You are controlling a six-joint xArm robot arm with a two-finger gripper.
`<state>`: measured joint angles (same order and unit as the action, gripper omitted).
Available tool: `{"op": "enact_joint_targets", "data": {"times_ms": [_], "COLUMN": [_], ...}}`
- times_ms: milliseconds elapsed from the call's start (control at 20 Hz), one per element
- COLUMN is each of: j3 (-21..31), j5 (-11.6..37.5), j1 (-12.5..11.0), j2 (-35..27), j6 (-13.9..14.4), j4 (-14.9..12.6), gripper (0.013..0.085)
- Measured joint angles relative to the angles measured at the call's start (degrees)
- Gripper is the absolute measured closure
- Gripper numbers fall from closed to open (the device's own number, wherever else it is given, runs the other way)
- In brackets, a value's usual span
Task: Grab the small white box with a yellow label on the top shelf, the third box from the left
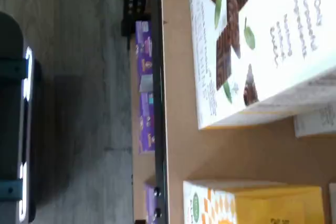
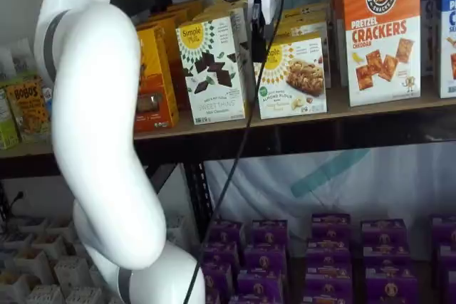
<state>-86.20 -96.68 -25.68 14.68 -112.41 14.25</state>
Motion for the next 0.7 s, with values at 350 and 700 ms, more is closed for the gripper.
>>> {"op": "enact_joint_targets", "data": {"times_ms": [350, 700], "j3": [-1.9, -2.2], "j5": [-2.2, -2.0], "j1": [1.9, 2.5], "j2": [-2.7, -3.4], "j6": [0.8, 1.0], "j4": [-4.4, -6.2], "gripper": [0.0130, 0.0130]}}
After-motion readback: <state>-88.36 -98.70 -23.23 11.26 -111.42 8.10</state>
